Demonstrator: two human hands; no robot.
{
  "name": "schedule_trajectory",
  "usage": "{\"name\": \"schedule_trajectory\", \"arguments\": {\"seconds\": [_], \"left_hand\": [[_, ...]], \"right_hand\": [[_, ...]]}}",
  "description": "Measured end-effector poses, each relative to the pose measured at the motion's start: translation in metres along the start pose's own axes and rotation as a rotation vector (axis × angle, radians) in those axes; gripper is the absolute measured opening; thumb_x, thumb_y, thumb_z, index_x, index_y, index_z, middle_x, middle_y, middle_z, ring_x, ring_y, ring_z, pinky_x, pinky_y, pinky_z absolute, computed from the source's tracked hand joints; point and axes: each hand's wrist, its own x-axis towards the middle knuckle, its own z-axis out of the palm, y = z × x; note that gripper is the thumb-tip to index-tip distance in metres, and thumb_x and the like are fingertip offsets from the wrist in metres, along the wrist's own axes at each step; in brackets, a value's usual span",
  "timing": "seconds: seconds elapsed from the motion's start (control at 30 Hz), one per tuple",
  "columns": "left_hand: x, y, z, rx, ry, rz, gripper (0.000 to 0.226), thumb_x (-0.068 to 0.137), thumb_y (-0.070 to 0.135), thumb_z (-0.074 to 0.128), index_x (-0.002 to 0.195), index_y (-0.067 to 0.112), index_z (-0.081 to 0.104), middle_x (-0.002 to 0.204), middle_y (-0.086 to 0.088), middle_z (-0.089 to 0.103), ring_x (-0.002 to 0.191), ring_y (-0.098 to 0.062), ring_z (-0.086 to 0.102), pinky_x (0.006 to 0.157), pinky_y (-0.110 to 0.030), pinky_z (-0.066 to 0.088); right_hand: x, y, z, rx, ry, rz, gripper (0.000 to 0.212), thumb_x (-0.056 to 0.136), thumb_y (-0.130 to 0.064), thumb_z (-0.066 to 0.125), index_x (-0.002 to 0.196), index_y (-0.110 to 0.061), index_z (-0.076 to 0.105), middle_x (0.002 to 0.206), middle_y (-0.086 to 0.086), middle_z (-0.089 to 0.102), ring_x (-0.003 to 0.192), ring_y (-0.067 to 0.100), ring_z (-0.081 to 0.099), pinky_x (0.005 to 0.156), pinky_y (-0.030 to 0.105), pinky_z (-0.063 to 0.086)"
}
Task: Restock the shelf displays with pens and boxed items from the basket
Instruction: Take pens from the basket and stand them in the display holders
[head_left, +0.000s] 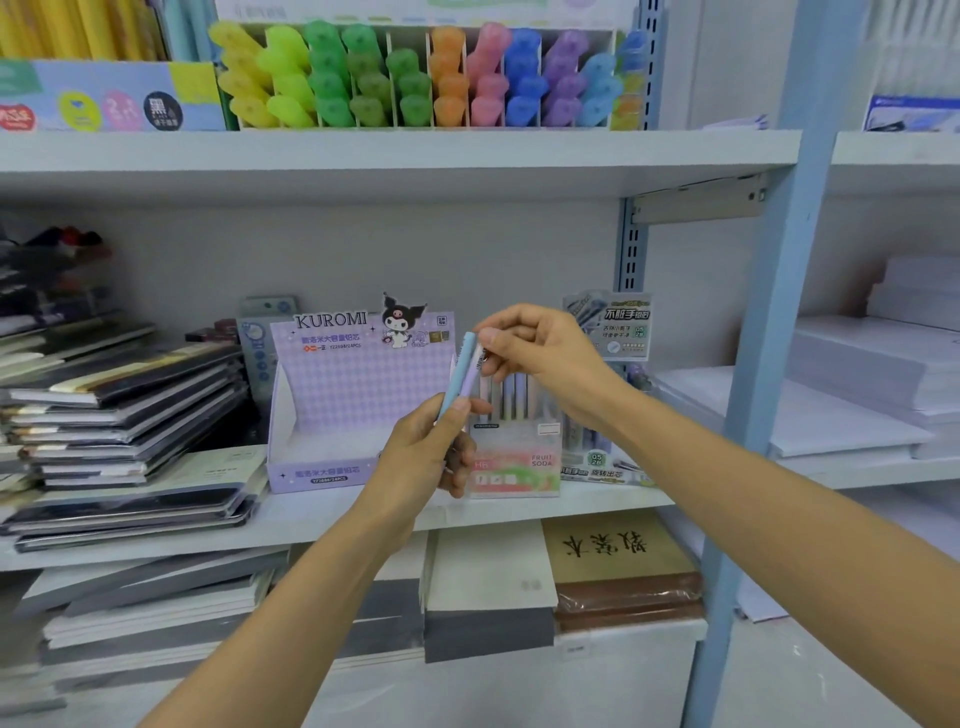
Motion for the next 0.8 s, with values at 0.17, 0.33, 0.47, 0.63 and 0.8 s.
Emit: {"name": "schedule_trajectory", "arguments": {"seconds": [0.17,0.33,0.47,0.63,0.8], "left_hand": [[-0.004,0.004,-0.009,-0.190,0.154,-0.061,0.020,0.093,0.030,0.062,0.099,0.012,0.070,0.062,0.003,0.043,0.039,-0.007,0.026,0.035,-0.016,0.022],[-0.009,0.016,-0.009,-0.344,0.387,-0.008,0.013,0.086,0.023,0.070,0.091,0.012,0.066,0.068,0.002,0.053,0.035,-0.005,0.023,0.032,-0.016,0.021],[-0.015,0.025,-0.006,-0.414,0.489,0.033,0.007,0.089,0.020,0.067,0.091,0.014,0.063,0.083,-0.003,0.069,0.033,-0.004,0.022,0.032,-0.016,0.022],[-0.020,0.034,0.001,-0.329,0.435,0.019,0.011,0.090,0.019,0.066,0.095,0.009,0.065,0.091,-0.020,0.067,0.034,-0.006,0.020,0.033,-0.017,0.022],[-0.027,0.036,0.013,-0.087,0.242,0.048,0.011,0.088,0.018,0.068,0.085,0.007,0.068,0.056,-0.002,0.056,0.035,-0.005,0.023,0.035,-0.016,0.024]], "right_hand": [[-0.008,-0.009,-0.006,0.114,0.180,0.001,0.003,0.091,0.000,0.060,0.092,-0.001,0.063,0.075,0.013,0.069,0.062,0.017,0.068,0.060,0.021,0.056],[-0.022,-0.013,-0.009,0.123,0.083,0.133,0.011,0.089,0.006,0.060,0.099,0.001,0.060,0.082,0.018,0.070,0.069,0.023,0.069,0.067,0.026,0.059],[-0.038,-0.013,-0.007,-0.029,-0.165,0.214,0.019,0.088,0.002,0.062,0.107,0.001,0.062,0.087,0.015,0.072,0.079,0.023,0.071,0.074,0.026,0.059],[-0.048,-0.021,0.001,-0.195,-0.247,0.196,0.024,0.094,-0.022,0.061,0.114,-0.009,0.063,0.101,0.010,0.073,0.093,0.021,0.070,0.085,0.033,0.057],[-0.045,-0.033,0.007,-0.222,-0.128,0.074,0.029,0.096,-0.029,0.058,0.121,-0.016,0.064,0.110,0.000,0.070,0.101,0.011,0.066,0.087,0.027,0.055]]}}
